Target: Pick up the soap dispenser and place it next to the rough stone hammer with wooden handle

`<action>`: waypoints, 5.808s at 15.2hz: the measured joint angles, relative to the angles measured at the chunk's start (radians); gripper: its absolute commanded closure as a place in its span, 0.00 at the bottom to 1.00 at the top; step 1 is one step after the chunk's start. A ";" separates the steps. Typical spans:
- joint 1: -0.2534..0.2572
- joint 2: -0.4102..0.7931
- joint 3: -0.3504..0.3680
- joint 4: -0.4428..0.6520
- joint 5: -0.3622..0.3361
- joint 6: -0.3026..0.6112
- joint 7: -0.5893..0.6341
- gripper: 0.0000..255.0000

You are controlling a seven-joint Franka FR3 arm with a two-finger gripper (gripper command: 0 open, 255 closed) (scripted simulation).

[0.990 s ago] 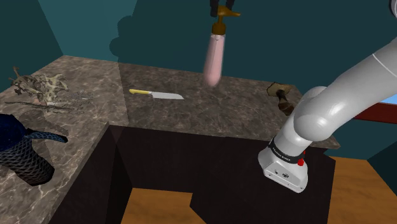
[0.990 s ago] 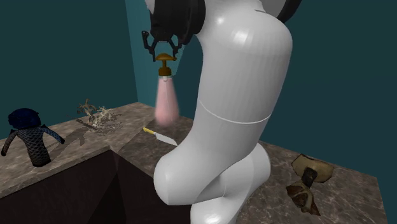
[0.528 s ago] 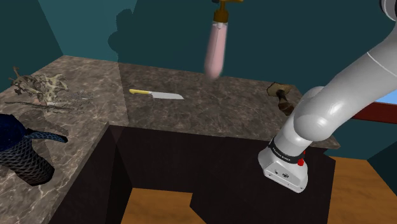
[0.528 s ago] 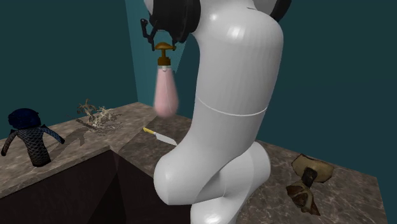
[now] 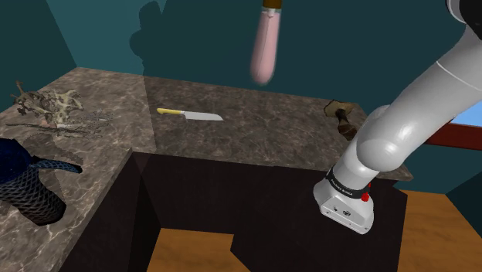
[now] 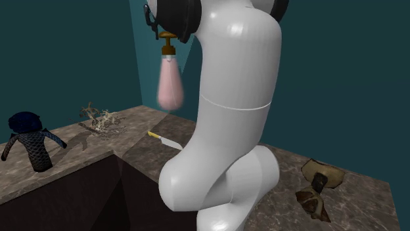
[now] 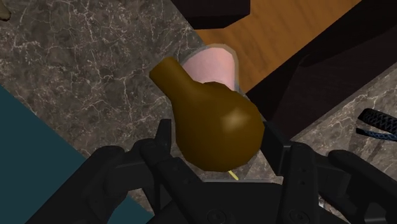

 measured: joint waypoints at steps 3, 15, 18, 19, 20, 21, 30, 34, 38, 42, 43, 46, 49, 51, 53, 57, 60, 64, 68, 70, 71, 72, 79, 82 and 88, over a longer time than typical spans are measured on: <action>0.000 0.038 0.001 0.087 -0.003 -0.050 0.002 1.00; -0.069 -0.025 -0.110 0.003 -0.037 -0.030 -0.190 1.00; -0.095 -0.046 -0.161 -0.042 -0.056 -0.003 -0.273 1.00; -0.103 -0.042 -0.177 -0.047 -0.061 0.006 -0.298 1.00; -0.111 -0.049 -0.193 -0.064 -0.068 0.016 -0.323 1.00; -0.120 -0.055 -0.210 -0.083 -0.074 0.029 -0.350 1.00; -0.195 -0.037 -0.364 -0.151 -0.121 0.127 -0.585 1.00; -0.226 0.000 -0.429 -0.156 -0.127 0.175 -0.680 1.00; -0.263 0.063 -0.501 -0.134 -0.120 0.219 -0.786 1.00; -0.308 0.145 -0.570 -0.094 -0.095 0.260 -0.896 1.00; -0.319 0.170 -0.585 -0.072 -0.084 0.262 -0.920 1.00; -0.366 0.260 -0.633 -0.008 -0.042 0.280 -1.008 1.00; -0.423 0.353 -0.671 0.063 0.008 0.290 -1.092 1.00; -0.472 0.433 -0.689 0.138 0.053 0.284 -1.144 1.00; -0.523 0.498 -0.702 0.198 0.091 0.279 -1.193 1.00; -0.564 0.555 -0.706 0.219 0.123 0.307 -1.230 1.00; -0.549 0.538 -0.706 0.152 0.113 0.358 -1.227 1.00; -0.531 0.514 -0.705 0.068 0.099 0.422 -1.220 1.00; -0.516 0.495 -0.704 -0.011 0.088 0.484 -1.215 1.00; -0.510 0.488 -0.703 -0.050 0.085 0.516 -1.213 1.00; -0.508 0.487 -0.703 -0.063 0.084 0.529 -1.212 1.00; -0.506 0.483 -0.703 -0.081 0.082 0.543 -1.211 1.00; -0.496 0.481 -0.699 -0.181 0.082 0.641 -1.208 1.00; -0.496 0.484 -0.698 -0.217 0.084 0.679 -1.212 1.00; -0.493 0.491 -0.695 -0.283 0.089 0.750 -1.214 1.00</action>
